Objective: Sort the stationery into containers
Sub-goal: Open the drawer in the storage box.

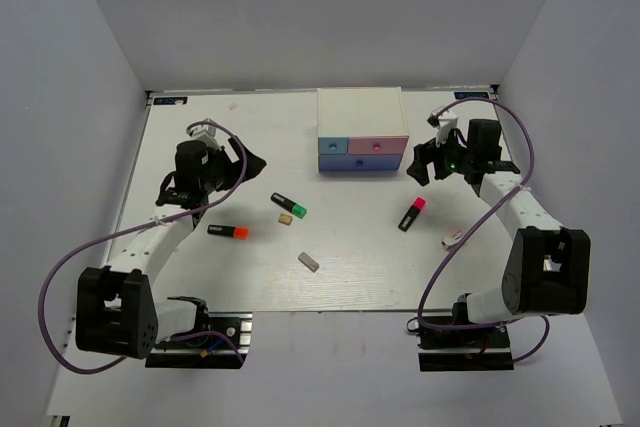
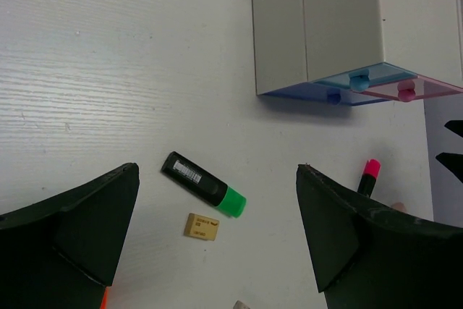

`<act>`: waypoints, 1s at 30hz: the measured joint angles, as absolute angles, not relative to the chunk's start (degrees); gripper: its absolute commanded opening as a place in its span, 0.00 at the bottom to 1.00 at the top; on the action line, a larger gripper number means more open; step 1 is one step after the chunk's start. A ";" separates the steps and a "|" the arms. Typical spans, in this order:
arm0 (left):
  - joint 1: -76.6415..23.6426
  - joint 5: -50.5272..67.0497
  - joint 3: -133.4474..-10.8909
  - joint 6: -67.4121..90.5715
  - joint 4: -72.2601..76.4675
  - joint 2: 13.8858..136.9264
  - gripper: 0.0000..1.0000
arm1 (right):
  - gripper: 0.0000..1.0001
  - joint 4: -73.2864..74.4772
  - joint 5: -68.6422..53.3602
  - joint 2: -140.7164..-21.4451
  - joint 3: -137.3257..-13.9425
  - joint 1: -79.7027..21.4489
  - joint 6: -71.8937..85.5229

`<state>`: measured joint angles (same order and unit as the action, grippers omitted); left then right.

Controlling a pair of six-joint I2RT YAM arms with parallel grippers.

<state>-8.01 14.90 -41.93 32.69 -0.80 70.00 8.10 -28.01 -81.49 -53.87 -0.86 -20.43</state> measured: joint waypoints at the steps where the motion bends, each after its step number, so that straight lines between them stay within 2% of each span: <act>1: -8.01 14.87 -41.65 33.10 -0.69 70.00 0.98 | 0.77 8.23 -29.50 -81.49 -54.04 -0.86 -20.34; 2: -8.01 14.85 -41.19 33.50 -0.73 69.95 0.94 | 0.69 7.99 -30.61 -81.49 -54.13 -0.86 -20.29; 3: -8.01 14.81 -40.69 33.85 -0.75 69.89 0.92 | 0.46 7.68 -31.79 -81.47 -54.11 -0.86 -19.90; 4: -8.01 14.79 -39.83 34.24 -0.47 69.73 0.90 | 0.35 6.76 -33.30 -81.45 -53.87 -0.86 -19.16; 5: -8.01 14.74 -38.87 34.79 -0.38 69.45 0.88 | 0.32 5.74 -34.39 -81.36 -53.56 -0.89 -18.06; 7: -8.01 14.59 -36.91 35.55 -0.36 68.73 0.85 | 0.35 3.46 -36.62 -81.32 -52.84 -0.86 -14.70; 12: -8.01 14.35 -34.92 36.71 -0.47 67.64 0.87 | 0.56 -2.94 -39.59 -81.91 -52.27 -1.04 -3.64; 13: -8.01 14.24 -34.89 36.95 -0.43 67.48 0.87 | 0.65 -4.51 -39.97 -82.32 -52.27 -1.37 -0.95; 16: -8.01 13.93 -34.35 37.47 -0.21 66.59 0.88 | 0.70 -9.37 -40.62 -83.79 -51.62 -2.37 6.57; 24: -8.01 13.56 -32.93 38.74 0.08 66.00 0.88 | 0.70 -18.96 -37.32 -85.23 -46.68 -7.90 26.68; 30: -8.01 13.47 -32.67 39.09 0.54 66.00 0.88 | 0.59 -23.00 -30.59 -86.48 -44.99 -9.98 37.47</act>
